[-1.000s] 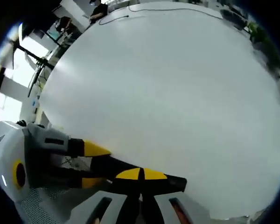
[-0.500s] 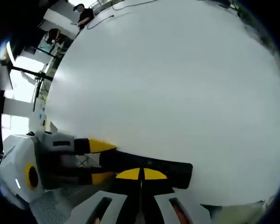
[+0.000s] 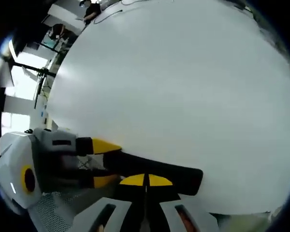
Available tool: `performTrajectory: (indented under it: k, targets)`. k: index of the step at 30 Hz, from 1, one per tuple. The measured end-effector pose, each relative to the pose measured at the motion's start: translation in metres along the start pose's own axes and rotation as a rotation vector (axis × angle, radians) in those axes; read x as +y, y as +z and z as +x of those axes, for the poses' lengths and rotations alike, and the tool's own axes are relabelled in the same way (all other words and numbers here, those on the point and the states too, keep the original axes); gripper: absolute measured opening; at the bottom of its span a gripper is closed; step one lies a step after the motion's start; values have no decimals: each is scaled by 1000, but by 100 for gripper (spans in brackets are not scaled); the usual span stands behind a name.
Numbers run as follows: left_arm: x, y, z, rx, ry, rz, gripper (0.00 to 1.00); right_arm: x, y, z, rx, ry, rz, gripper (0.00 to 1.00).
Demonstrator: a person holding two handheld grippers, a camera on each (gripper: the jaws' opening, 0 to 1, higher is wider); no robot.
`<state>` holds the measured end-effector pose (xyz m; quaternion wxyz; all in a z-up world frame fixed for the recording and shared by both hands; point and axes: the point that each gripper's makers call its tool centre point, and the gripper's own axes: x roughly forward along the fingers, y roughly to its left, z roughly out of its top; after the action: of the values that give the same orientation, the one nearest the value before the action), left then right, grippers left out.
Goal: Press the specified remote control buttons in sequence, fully releasing each button before pressing the next.
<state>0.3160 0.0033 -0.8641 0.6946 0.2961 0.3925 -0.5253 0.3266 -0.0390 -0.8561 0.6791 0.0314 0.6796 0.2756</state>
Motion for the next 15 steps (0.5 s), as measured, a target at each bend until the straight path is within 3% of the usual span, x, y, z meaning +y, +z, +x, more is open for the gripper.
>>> performTrajectory:
  k: [8, 15]
  targets:
    - [-1, 0, 0, 6, -3, 4, 25, 1, -1, 0, 5, -15, -25, 0]
    - [-1, 0, -1, 5, -5, 4, 25, 2, -1, -1, 2, 39, 25, 0]
